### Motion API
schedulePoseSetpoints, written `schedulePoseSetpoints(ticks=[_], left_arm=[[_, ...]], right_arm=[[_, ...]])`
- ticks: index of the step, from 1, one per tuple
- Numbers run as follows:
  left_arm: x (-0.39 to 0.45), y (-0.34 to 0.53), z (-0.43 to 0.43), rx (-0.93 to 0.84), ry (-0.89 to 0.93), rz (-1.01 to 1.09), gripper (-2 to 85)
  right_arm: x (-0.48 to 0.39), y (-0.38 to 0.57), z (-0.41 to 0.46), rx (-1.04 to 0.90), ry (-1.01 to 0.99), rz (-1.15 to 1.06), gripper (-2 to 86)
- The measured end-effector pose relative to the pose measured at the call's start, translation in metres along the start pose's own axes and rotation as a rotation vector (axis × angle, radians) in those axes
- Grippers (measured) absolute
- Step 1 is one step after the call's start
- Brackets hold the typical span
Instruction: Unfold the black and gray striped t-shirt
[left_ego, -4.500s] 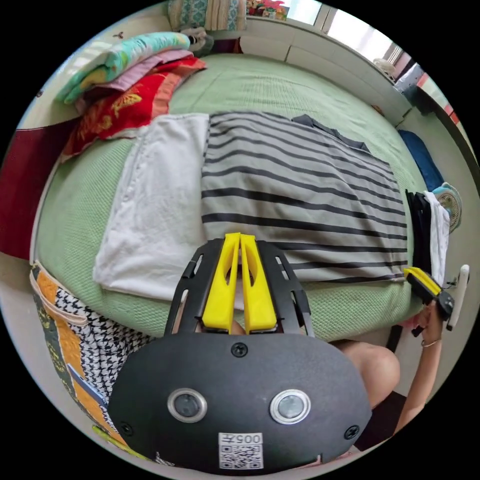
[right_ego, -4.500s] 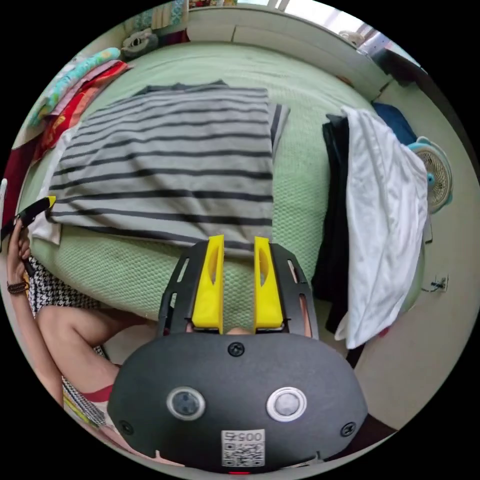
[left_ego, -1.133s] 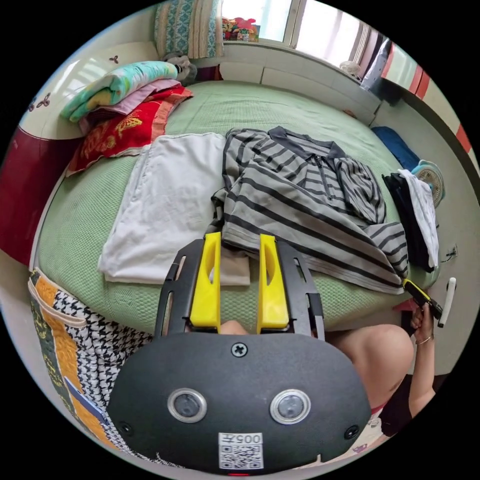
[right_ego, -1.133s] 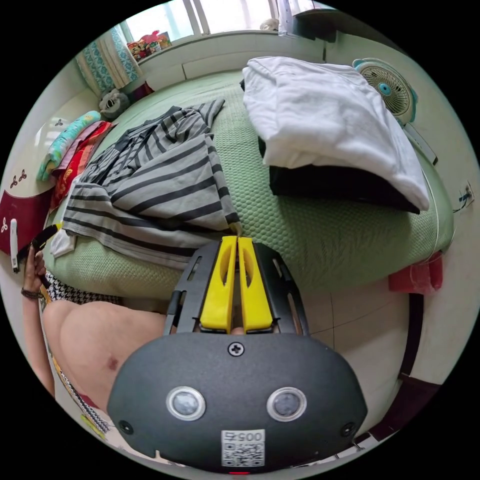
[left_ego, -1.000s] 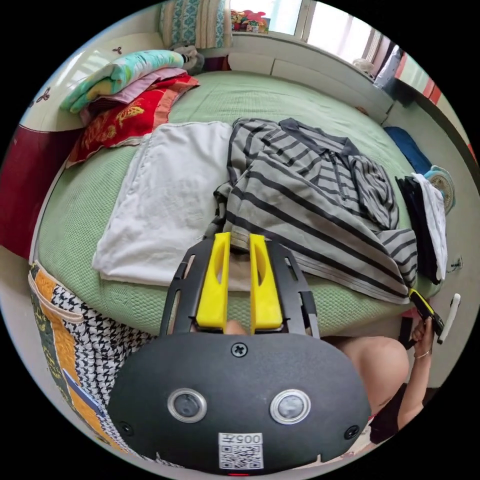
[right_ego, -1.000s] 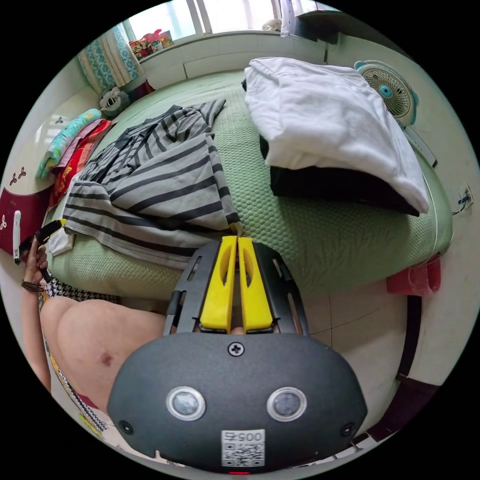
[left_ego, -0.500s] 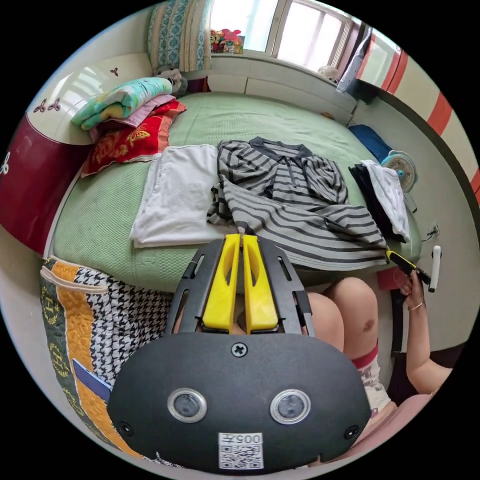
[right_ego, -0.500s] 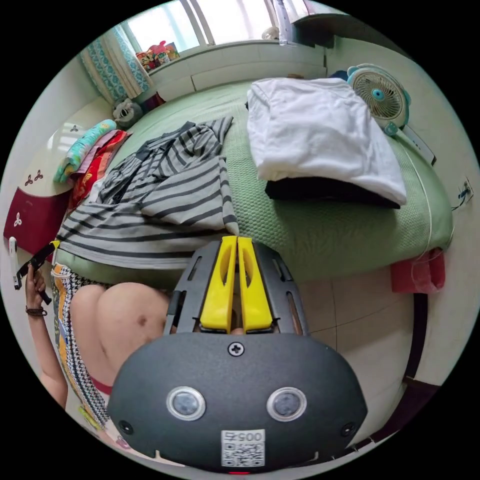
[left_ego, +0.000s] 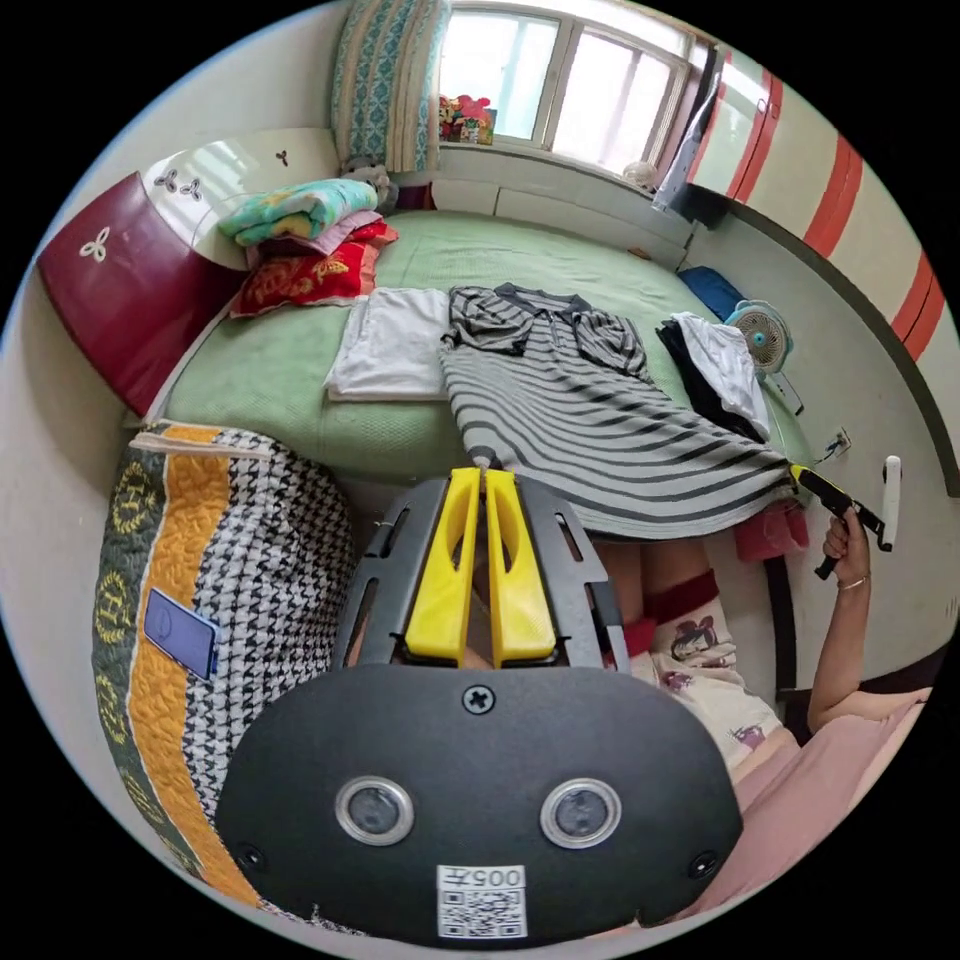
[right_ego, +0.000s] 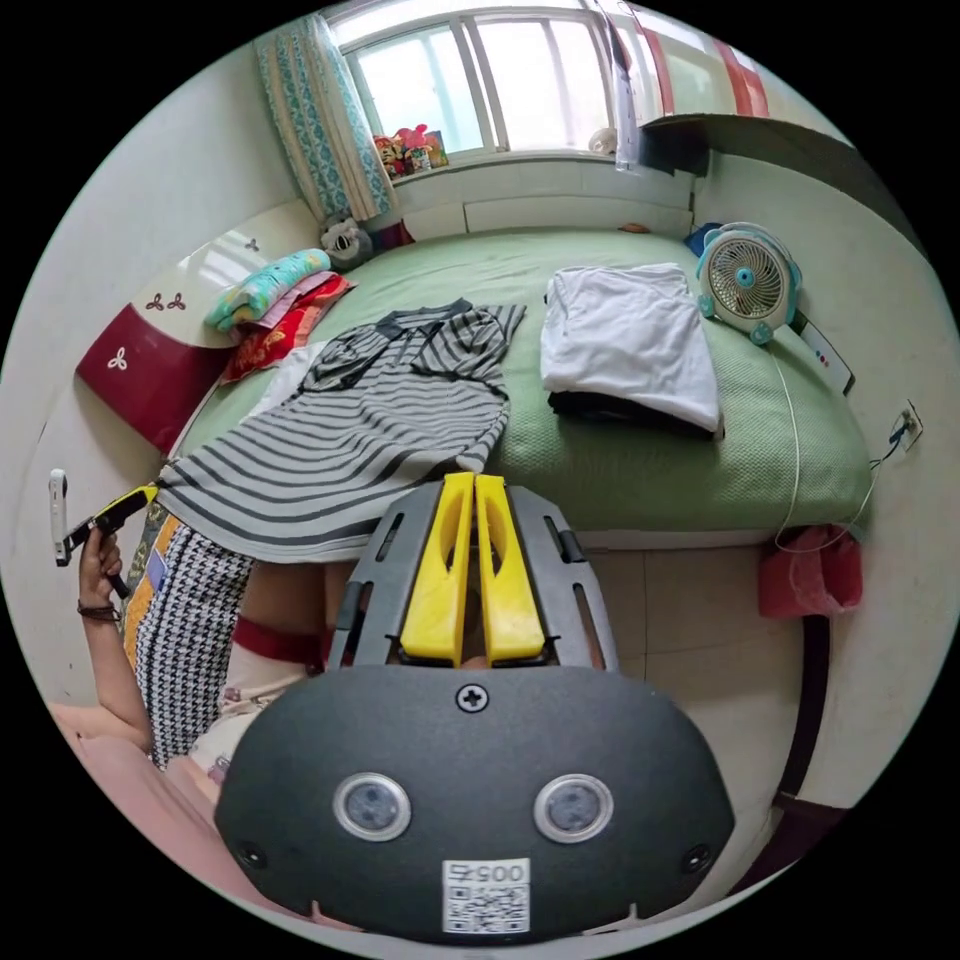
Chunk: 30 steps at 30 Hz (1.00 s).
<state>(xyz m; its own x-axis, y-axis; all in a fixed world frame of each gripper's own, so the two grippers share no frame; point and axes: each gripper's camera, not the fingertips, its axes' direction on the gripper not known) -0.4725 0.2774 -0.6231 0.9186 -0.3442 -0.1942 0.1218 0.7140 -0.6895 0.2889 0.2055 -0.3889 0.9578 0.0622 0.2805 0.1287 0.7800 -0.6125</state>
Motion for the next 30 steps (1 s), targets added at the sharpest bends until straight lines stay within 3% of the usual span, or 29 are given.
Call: schedulePoseSetpoints(ticks=[7,12,16,19,22,30], left_arm=[[-0.023,-0.006,0.002,-0.013,0.021,-0.047,0.4],[-0.046,-0.001,0.038,-0.158,0.046,-0.125,1.5],[-0.070,0.007,0.062,-0.216,-0.115,-0.207,3.1],[-0.089,-0.001,0.072,-0.210,-0.137,-0.297,2.4],[-0.075,-0.034,0.083,-0.134,-0.091,-0.222,4.0],[0.045,-0.196,0.170,0.014,0.124,0.226,9.5]], right_arm=[[-0.001,0.005,0.005,-0.067,-0.034,0.037,-1.4],[0.011,0.011,0.041,-0.231,-0.045,0.098,-0.6],[0.034,0.013,0.085,-0.446,0.061,0.167,5.1],[0.041,-0.009,0.091,-0.417,0.076,0.186,7.9],[0.027,-0.057,0.095,-0.320,0.036,0.123,8.7],[-0.074,-0.210,0.161,-0.115,0.014,-0.134,11.5]])
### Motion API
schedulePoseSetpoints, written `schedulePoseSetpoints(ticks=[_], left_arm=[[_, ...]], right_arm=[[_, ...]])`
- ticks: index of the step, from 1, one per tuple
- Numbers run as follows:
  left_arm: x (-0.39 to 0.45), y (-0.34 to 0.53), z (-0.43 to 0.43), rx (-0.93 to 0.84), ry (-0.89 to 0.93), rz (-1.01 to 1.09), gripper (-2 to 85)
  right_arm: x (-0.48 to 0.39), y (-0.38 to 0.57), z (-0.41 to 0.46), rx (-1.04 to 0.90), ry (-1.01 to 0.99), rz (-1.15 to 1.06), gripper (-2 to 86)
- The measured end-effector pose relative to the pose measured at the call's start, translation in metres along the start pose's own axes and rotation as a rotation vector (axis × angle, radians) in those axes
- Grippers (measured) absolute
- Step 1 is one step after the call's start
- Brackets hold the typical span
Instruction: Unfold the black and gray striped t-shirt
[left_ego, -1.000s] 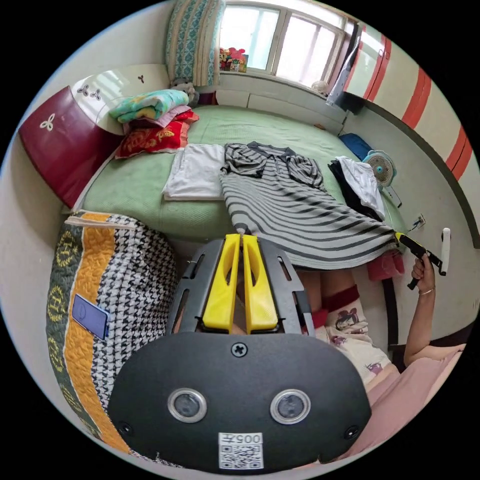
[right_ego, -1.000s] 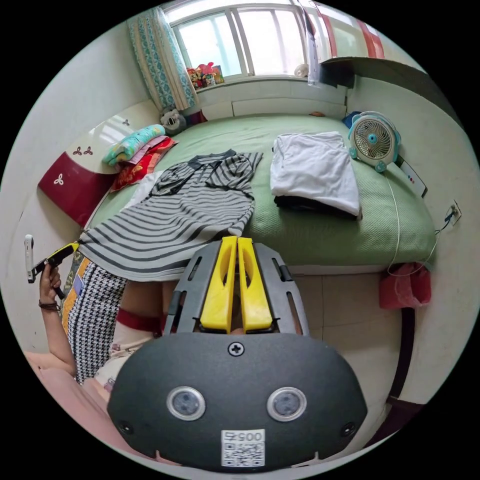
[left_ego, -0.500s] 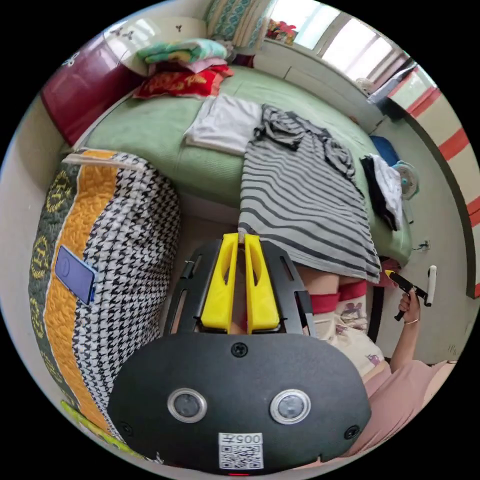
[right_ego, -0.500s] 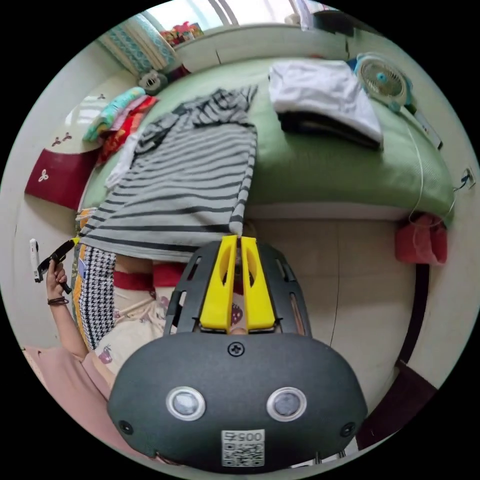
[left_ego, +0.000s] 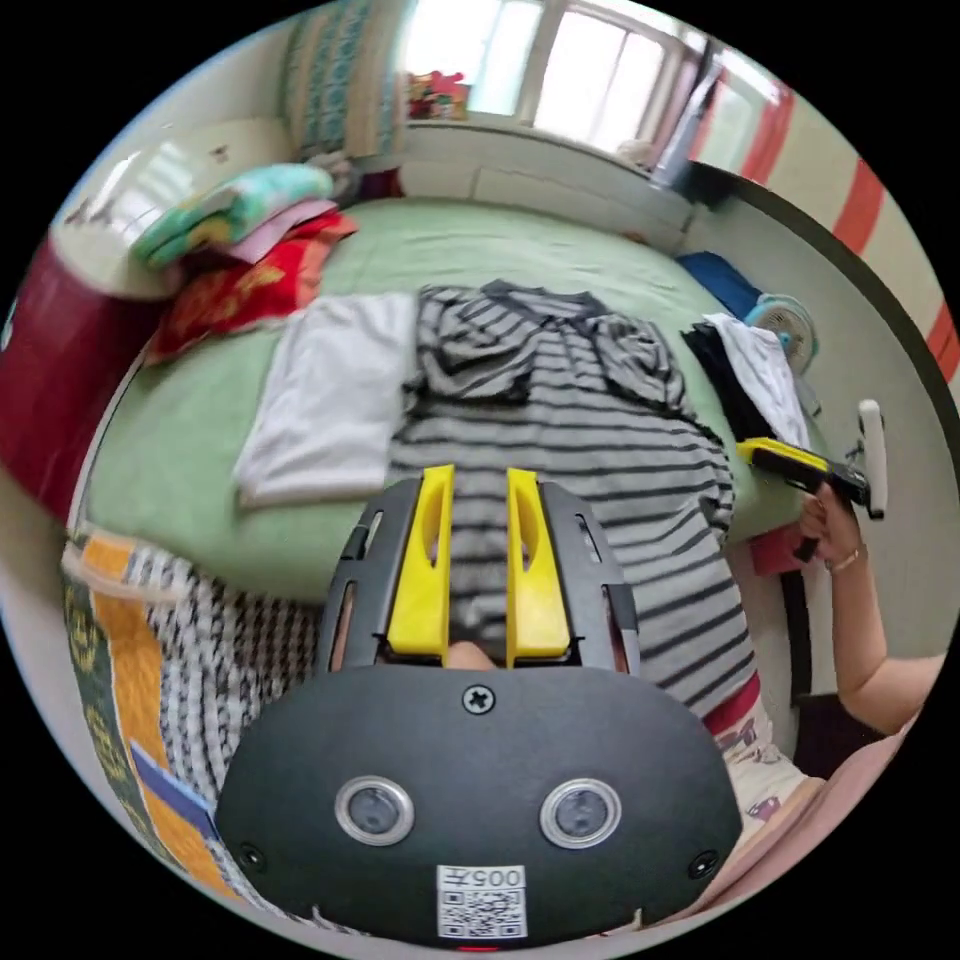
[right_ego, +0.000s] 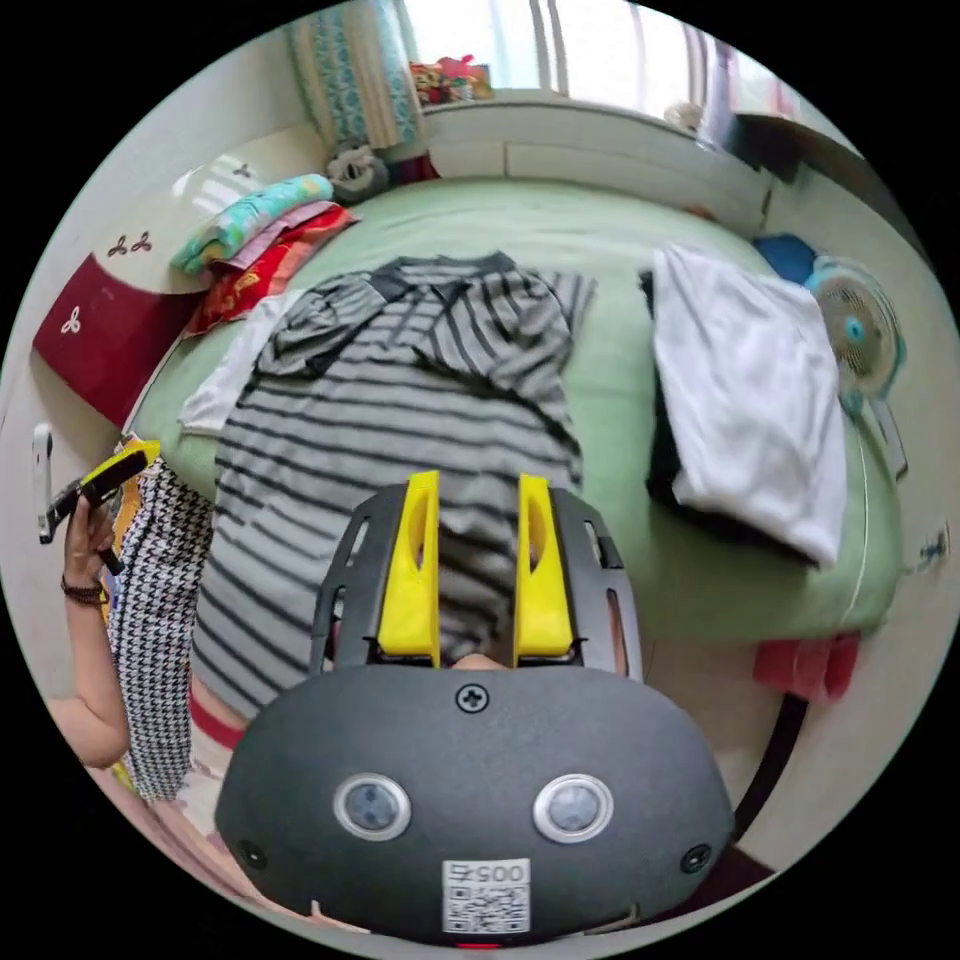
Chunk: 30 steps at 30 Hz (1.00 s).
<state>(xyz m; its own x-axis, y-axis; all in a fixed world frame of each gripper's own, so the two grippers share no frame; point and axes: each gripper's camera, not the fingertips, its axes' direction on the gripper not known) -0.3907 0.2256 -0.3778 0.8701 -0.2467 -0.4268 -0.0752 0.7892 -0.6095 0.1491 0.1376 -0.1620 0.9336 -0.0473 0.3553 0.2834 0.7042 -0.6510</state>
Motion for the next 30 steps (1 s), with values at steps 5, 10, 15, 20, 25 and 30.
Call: schedulePoseSetpoints(ticks=[5,10,15,20,25,30], left_arm=[[0.015,-0.078,0.078,-0.038,-0.042,0.066,10.3],[0.008,-0.114,0.160,-0.210,-0.116,0.035,10.3],[0.005,-0.110,0.175,-0.118,-0.100,0.014,8.2],[-0.004,-0.128,0.171,-0.122,-0.001,-0.032,4.3],[-0.024,-0.149,0.122,0.020,-0.057,-0.100,2.8],[-0.104,-0.142,0.074,0.065,-0.318,-0.376,2.0]], right_arm=[[-0.036,-0.088,0.053,0.018,-0.012,-0.021,13.8],[-0.039,-0.147,0.131,-0.087,0.069,0.056,13.4],[-0.046,-0.132,0.139,0.010,0.068,0.029,11.6],[-0.030,-0.146,0.130,-0.066,0.010,0.096,3.6],[-0.004,-0.168,0.070,-0.029,-0.018,0.143,-0.5],[0.088,-0.150,-0.016,0.110,0.089,0.426,-0.5]])
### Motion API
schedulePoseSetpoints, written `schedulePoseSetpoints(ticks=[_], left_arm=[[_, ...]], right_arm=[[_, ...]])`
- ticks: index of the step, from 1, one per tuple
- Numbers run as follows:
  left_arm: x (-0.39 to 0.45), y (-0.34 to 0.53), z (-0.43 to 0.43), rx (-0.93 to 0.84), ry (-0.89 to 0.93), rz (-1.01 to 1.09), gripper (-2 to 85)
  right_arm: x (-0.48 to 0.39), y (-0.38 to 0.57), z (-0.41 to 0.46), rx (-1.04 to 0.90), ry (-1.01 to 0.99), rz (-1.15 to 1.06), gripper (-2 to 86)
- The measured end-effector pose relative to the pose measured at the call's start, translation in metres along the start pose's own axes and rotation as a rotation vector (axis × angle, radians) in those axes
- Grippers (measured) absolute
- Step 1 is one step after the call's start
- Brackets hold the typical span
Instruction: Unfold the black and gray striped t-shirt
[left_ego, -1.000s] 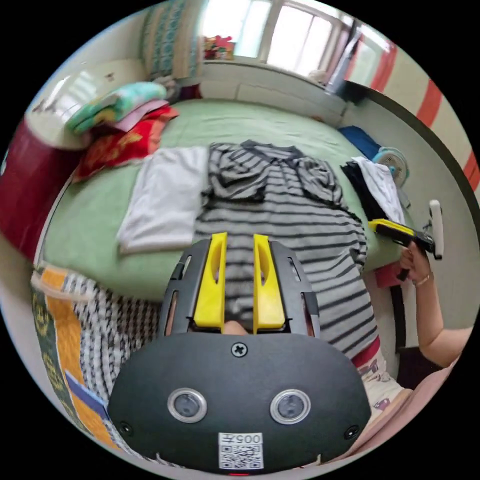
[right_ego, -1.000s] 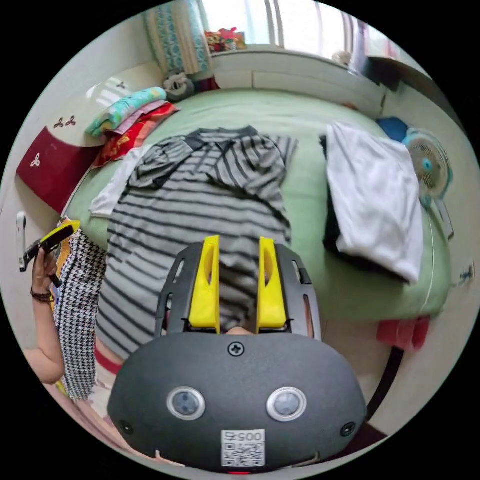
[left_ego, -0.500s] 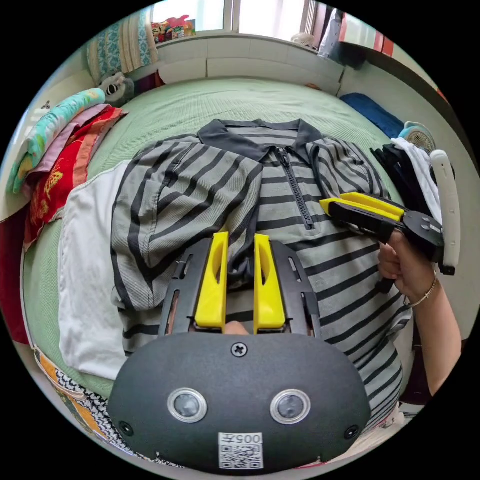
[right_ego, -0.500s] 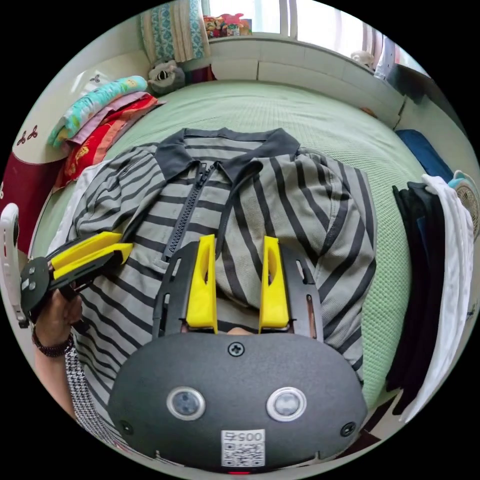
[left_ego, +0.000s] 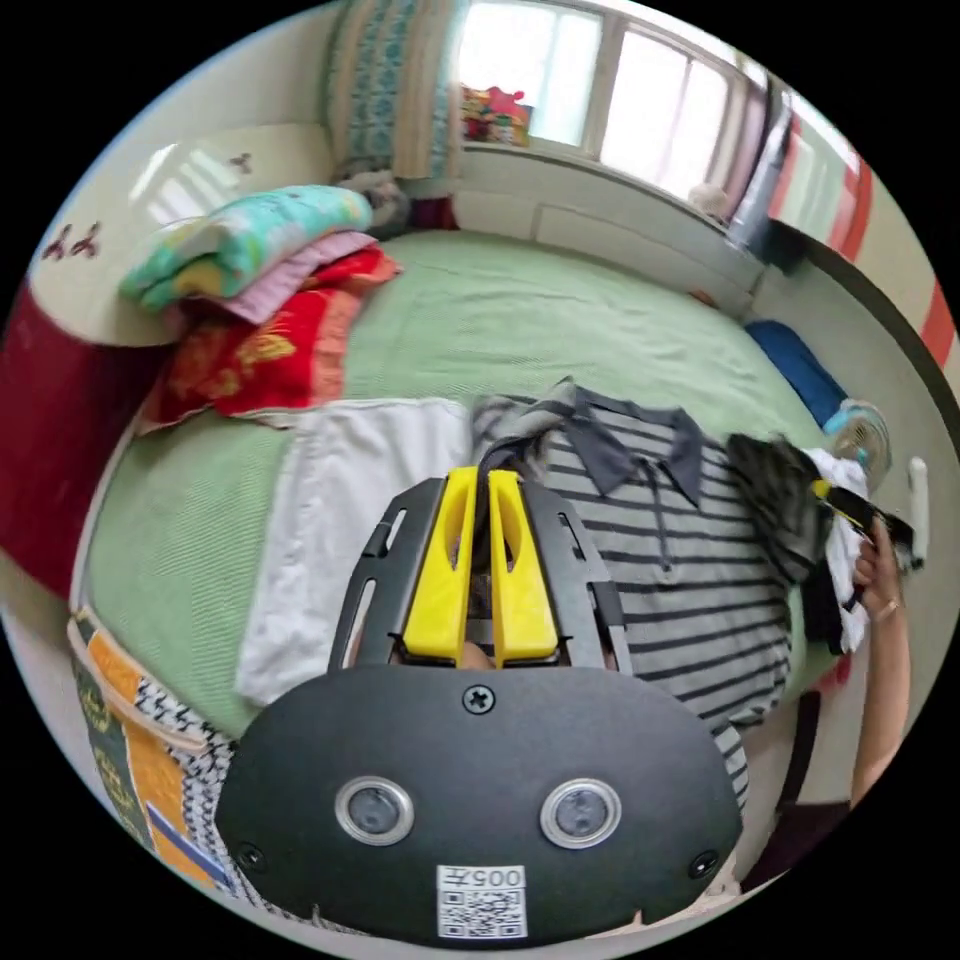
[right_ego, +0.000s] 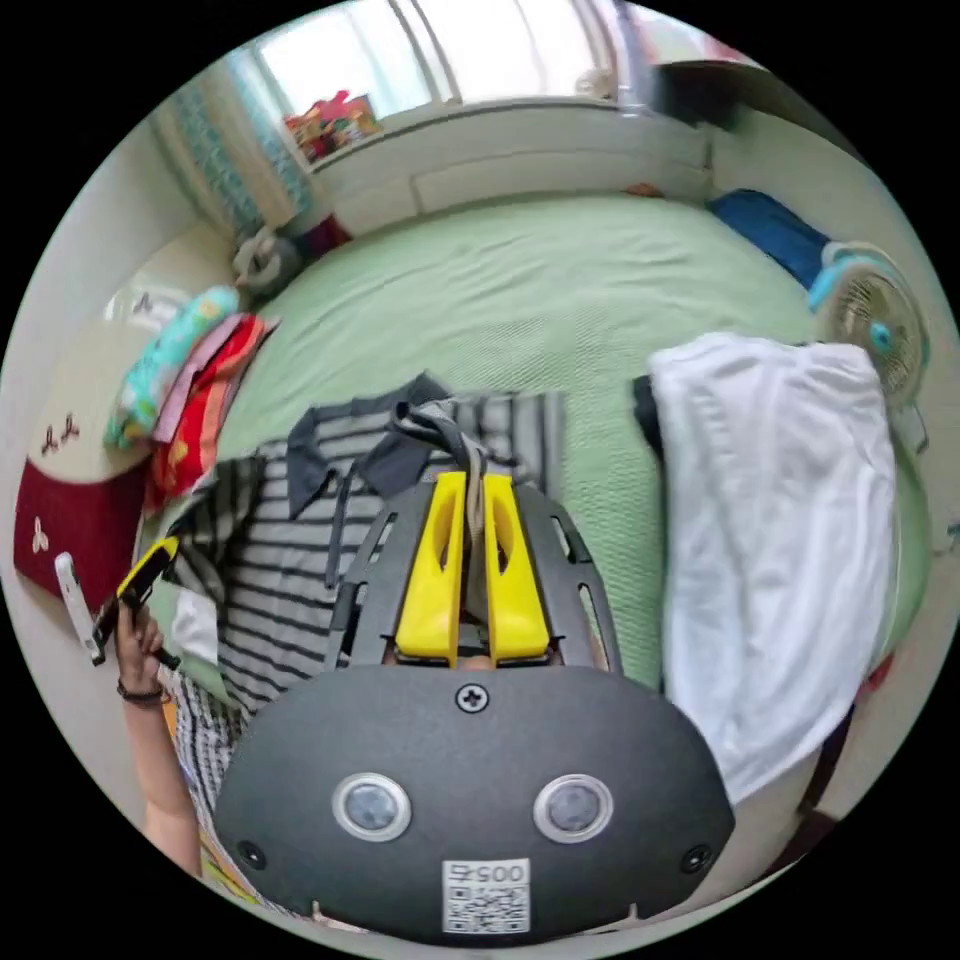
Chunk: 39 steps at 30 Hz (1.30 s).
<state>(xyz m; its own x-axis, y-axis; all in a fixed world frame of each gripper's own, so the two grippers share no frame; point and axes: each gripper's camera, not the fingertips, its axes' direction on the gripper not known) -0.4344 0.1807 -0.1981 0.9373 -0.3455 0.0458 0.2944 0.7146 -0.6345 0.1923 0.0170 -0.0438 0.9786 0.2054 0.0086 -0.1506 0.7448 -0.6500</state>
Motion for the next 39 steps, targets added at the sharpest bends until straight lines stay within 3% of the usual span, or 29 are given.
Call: schedulePoseSetpoints(ticks=[3,7,11,15,19,21,27,32,39], left_arm=[[-0.055,0.020,-0.017,0.028,-0.202,-0.227,0.5],[-0.075,0.070,-0.047,0.102,-0.115,-0.311,-0.4],[-0.026,0.110,-0.060,0.057,0.014,-0.203,-0.6],[0.074,0.150,-0.058,-0.122,0.165,-0.037,-0.6],[0.151,0.189,-0.049,-0.190,0.171,0.090,-0.7],[0.179,0.204,-0.040,-0.188,0.083,0.131,-0.7],[0.199,0.219,-0.014,-0.195,-0.028,0.144,-0.6],[0.219,0.227,0.004,-0.255,-0.139,0.220,-0.3],[0.205,0.215,0.016,-0.258,-0.061,0.086,-0.3]], right_arm=[[0.067,0.010,-0.028,-0.021,0.095,0.125,0.1],[0.102,0.059,-0.074,0.023,0.140,0.110,-0.5],[0.067,0.106,-0.099,0.050,0.067,-0.005,-0.8],[-0.029,0.169,-0.095,-0.009,-0.007,-0.134,-0.9],[-0.117,0.238,-0.066,-0.100,0.029,-0.222,-1.0],[-0.144,0.260,-0.055,-0.160,0.035,-0.258,-1.0],[-0.182,0.301,-0.043,-0.066,0.163,-0.345,-1.0],[-0.173,0.296,-0.032,-0.139,0.131,-0.286,-1.0],[-0.164,0.288,-0.024,-0.200,0.038,-0.257,-1.2]])
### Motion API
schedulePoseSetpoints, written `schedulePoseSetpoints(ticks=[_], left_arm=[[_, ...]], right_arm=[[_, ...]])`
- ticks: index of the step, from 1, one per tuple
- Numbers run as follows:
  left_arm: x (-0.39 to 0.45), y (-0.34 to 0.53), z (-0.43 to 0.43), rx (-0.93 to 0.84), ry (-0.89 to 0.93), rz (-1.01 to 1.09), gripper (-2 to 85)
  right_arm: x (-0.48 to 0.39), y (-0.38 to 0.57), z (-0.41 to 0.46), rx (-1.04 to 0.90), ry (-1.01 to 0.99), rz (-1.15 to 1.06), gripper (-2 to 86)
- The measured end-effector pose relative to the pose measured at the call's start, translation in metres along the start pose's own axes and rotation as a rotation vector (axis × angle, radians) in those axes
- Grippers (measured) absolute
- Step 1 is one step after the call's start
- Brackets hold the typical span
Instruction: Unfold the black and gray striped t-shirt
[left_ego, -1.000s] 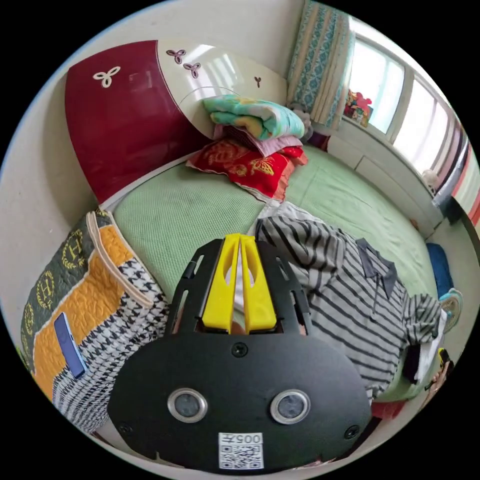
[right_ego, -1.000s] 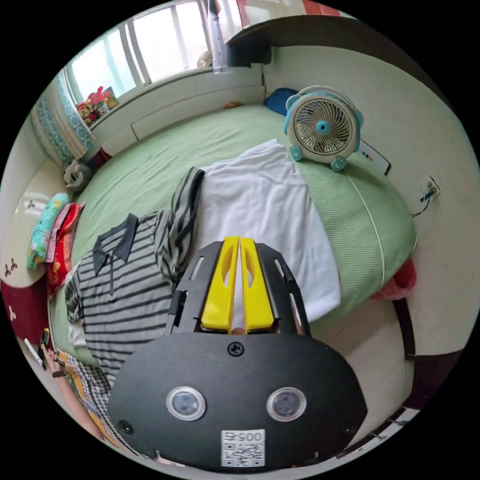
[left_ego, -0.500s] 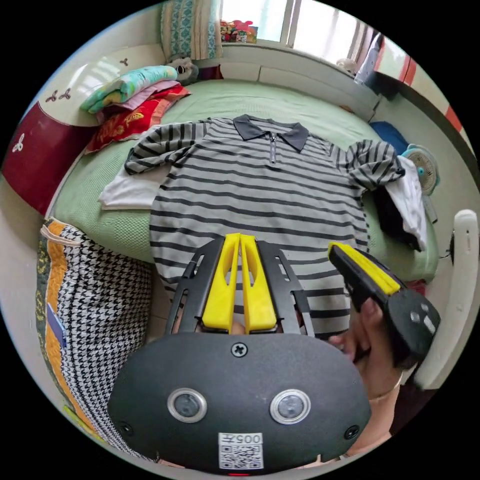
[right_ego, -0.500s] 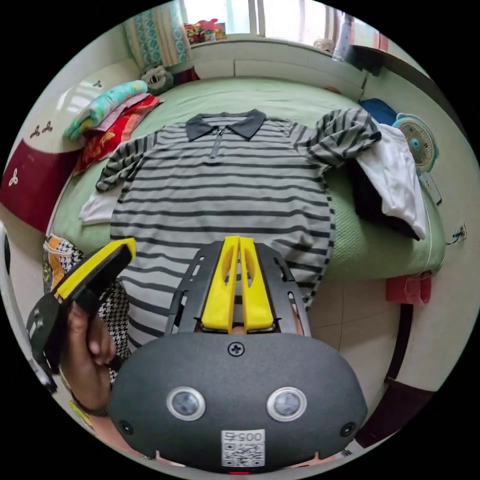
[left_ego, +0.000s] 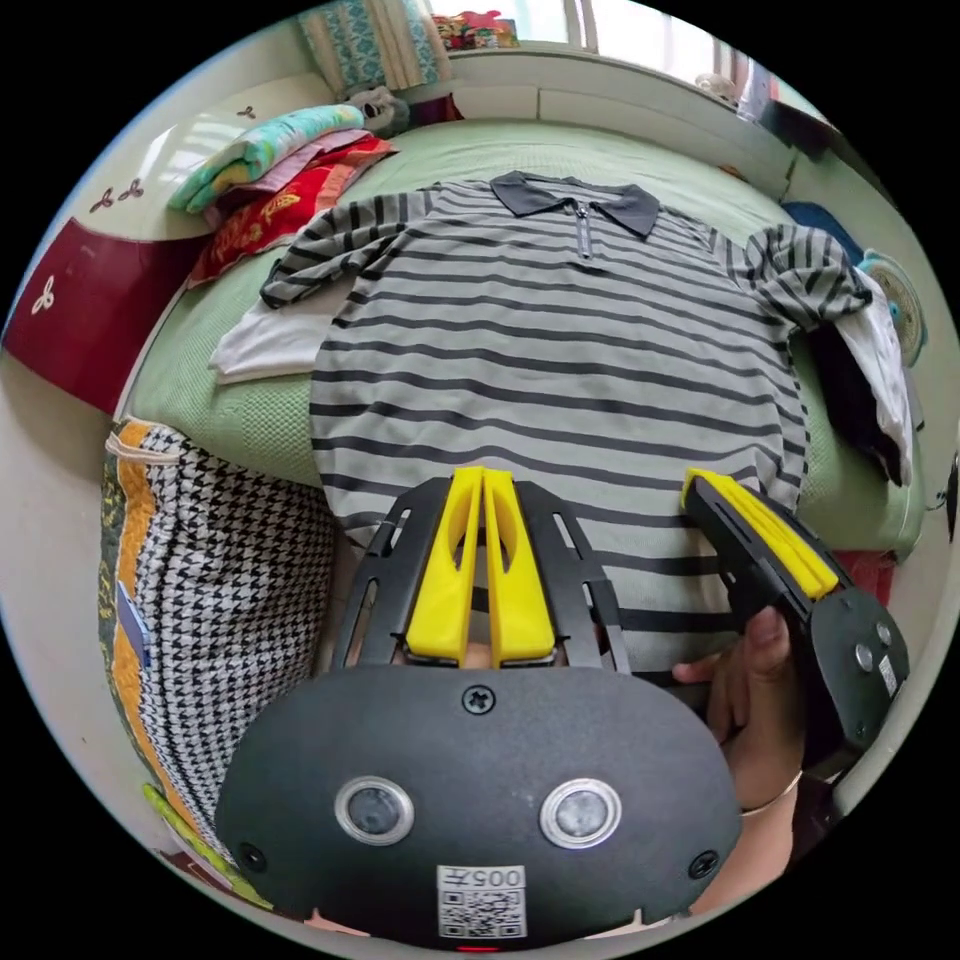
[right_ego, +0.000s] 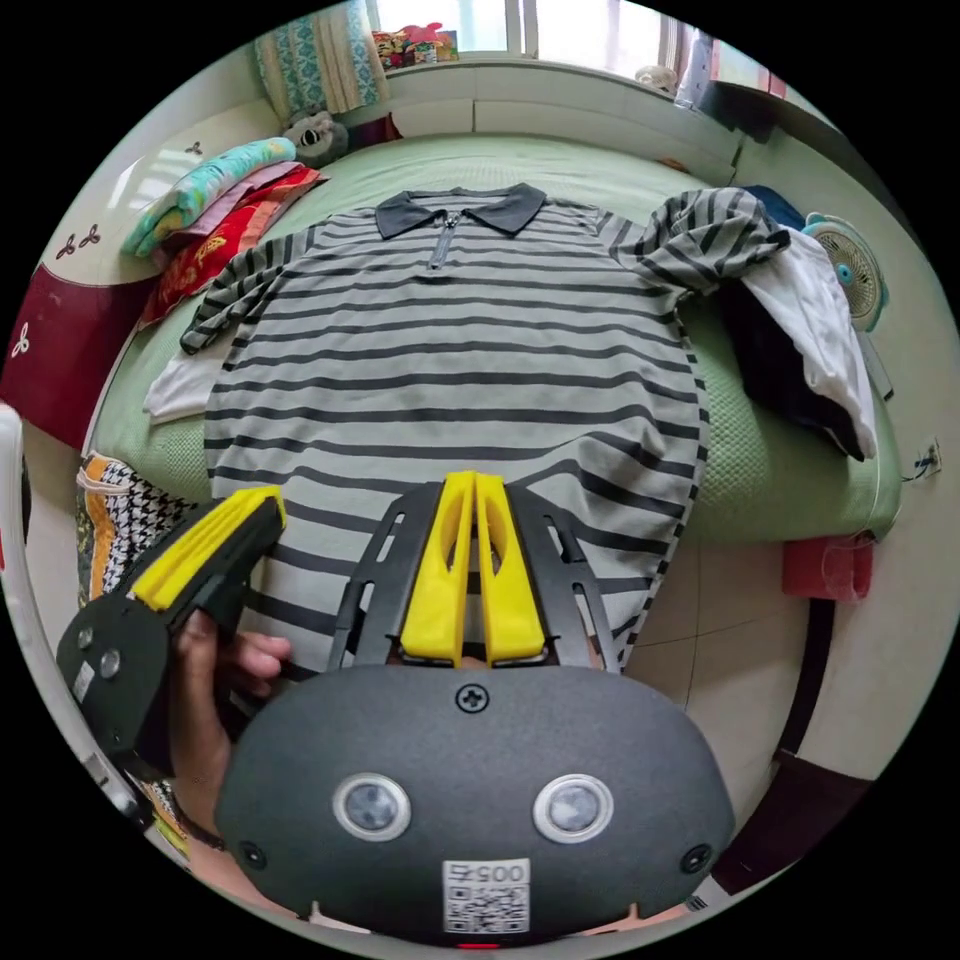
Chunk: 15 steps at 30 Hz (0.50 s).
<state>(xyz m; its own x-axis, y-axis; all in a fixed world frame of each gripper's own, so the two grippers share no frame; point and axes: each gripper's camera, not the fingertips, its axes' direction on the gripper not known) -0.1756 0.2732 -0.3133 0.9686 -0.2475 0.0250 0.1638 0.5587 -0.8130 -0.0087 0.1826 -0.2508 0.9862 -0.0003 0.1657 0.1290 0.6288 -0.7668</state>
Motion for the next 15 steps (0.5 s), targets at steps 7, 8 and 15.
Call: schedulePoseSetpoints(ticks=[7,8,15], left_arm=[[-0.006,-0.016,0.015,-0.058,0.049,-0.064,-0.2],[-0.004,-0.019,0.018,-0.069,0.033,-0.061,-0.2],[0.003,-0.026,0.024,-0.080,0.022,-0.040,-0.2]], right_arm=[[0.000,-0.009,0.004,-0.017,-0.011,-0.010,-1.1],[0.000,-0.010,0.005,-0.019,-0.013,-0.010,-1.1],[0.005,-0.013,0.007,-0.035,-0.041,0.004,-1.2]])
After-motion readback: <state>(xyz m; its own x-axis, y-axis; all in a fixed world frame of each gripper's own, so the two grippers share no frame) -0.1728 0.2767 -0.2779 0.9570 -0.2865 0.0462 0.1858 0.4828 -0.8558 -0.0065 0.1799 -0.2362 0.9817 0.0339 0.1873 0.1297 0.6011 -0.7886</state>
